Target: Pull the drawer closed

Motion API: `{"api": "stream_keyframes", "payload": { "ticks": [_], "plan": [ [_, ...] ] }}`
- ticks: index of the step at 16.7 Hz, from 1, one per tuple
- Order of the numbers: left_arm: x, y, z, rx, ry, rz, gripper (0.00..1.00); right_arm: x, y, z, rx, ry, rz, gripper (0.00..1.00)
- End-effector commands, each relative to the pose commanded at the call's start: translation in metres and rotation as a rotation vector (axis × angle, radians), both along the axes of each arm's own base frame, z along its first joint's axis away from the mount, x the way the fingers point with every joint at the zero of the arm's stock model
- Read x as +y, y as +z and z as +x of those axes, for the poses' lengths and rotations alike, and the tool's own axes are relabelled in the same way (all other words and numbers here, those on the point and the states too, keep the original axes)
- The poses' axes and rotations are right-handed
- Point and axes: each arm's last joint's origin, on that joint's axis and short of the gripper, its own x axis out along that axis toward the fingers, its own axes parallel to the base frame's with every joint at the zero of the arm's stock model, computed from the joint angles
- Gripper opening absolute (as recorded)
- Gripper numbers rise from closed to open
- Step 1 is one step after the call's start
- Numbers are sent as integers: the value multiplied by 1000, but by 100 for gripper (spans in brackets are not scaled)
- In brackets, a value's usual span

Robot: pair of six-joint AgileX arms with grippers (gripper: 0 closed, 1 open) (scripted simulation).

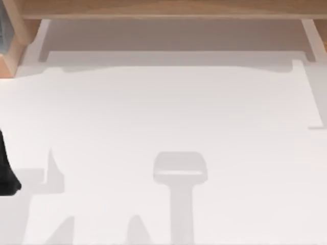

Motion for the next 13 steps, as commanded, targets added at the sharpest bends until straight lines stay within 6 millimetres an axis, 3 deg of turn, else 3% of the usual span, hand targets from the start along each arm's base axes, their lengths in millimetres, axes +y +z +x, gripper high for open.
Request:
{"api": "stream_keyframes", "payload": {
  "ticks": [5, 11, 13],
  "plan": [
    [0, 0, 0, 0, 0, 0, 100, 1, -4, 5, 15, -3, 13, 0],
    [0, 0, 0, 0, 0, 0, 100, -3, 2, 58, -6, -3, 0, 0],
    [0, 0, 0, 0, 0, 0, 100, -1, -1, 63, 4, -2, 5, 0]
  ]
}}
